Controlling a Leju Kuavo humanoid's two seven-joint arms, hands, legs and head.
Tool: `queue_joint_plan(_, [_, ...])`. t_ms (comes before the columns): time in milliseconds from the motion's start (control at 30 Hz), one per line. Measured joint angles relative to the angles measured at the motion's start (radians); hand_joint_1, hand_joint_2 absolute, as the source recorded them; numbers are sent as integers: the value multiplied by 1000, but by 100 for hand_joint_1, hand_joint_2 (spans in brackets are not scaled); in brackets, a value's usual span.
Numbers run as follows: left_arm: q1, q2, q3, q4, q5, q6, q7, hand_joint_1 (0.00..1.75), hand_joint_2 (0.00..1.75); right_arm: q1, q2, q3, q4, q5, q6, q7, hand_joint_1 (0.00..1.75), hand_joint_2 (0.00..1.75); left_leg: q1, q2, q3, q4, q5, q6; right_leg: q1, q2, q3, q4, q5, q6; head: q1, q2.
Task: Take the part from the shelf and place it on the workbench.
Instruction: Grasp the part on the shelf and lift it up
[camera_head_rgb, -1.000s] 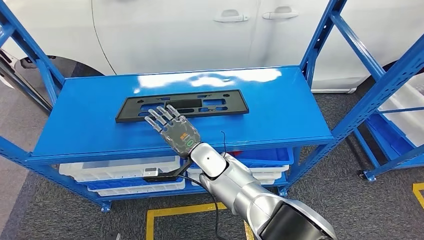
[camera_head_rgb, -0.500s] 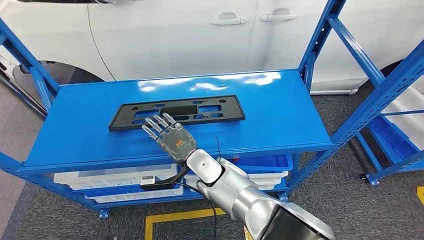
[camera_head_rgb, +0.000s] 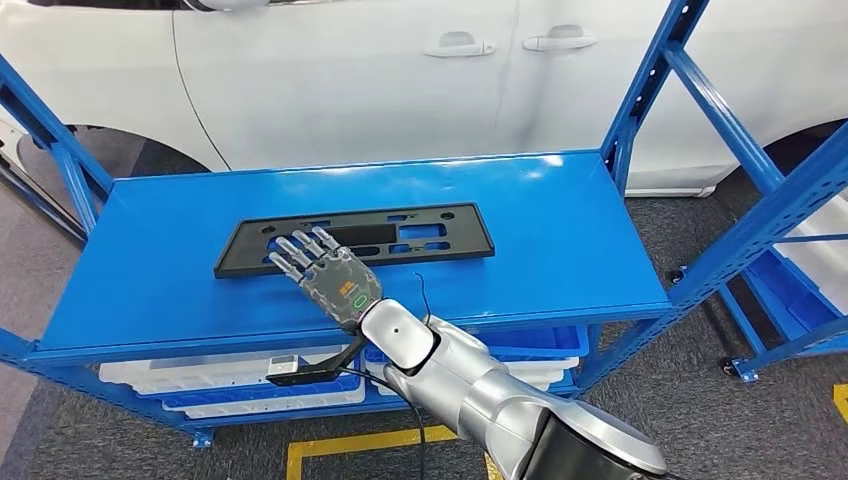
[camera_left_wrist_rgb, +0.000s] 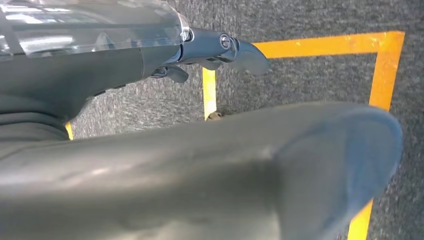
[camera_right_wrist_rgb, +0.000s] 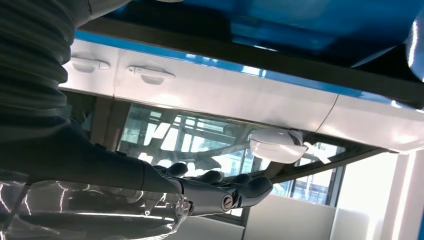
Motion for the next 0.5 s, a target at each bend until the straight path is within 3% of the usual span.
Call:
queue_joint_plan(67, [0, 0, 0, 0, 0, 0, -1, 0, 0, -4, 0, 9, -2, -3, 3, 6, 0, 175, 5, 0, 7, -4, -3, 11, -2, -1, -19, 45, -27, 11, 0, 0])
queue_joint_plan(167, [0, 2, 0, 0, 0, 0, -2, 0, 0, -6, -2, 25, -2, -10, 16, 19, 0, 175, 5, 1, 13, -5, -10, 21, -9, -4, -132, 242, -99, 22, 0, 0])
queue_joint_plan(200, [1, 2, 1, 0, 0, 0, -3, 0, 0, -4, -2, 30, 0, -12, 20, 23, 0, 175, 5, 1, 15, -5, -13, 22, -12, -4, -166, 290, -104, 24, 0, 0])
queue_joint_plan(233, [3, 2, 1, 0, 0, 0, -3, 0, 0, -3, -3, 34, 2, -13, 22, 26, 0, 175, 5, 0, 18, -4, -17, 21, -13, -4, -183, 301, -88, 24, 0, 0])
queue_joint_plan(267, [4, 2, 1, 0, 0, 0, -3, 0, 0, -2, -3, 38, 4, -14, 23, 29, 0, 175, 5, 0, 24, -3, -21, 20, -15, -5, -180, 272, -54, 24, 0, 0])
queue_joint_plan(333, [6, 2, 1, 0, 0, -2, -3, 0, 0, -3, -4, 43, 8, -15, 24, 35, 0, 175, 4, -1, 37, -2, -31, 15, -14, -5, -131, 138, 32, 17, 0, 0])
queue_joint_plan(367, [6, 2, 1, 0, 0, -2, -3, 0, 0, -5, -4, 46, 11, -16, 25, 38, 0, 175, 2, -2, 41, 0, -37, 11, -13, -5, -106, 76, 56, 12, 0, 0])
queue_joint_plan(433, [5, 3, 1, 0, 0, -3, -5, 0, 0, -8, -4, 51, 16, -20, 26, 46, 0, 175, -2, -2, 44, 0, -45, 1, -8, -5, -82, 17, 66, 4, 0, 0])
queue_joint_plan(500, [4, 4, 1, 0, 0, -3, -6, 0, 0, -9, -4, 54, 22, -23, 26, 53, 0, 175, -1, -1, 47, -2, -51, -11, -9, -3, -75, 9, 60, -5, 0, 0])
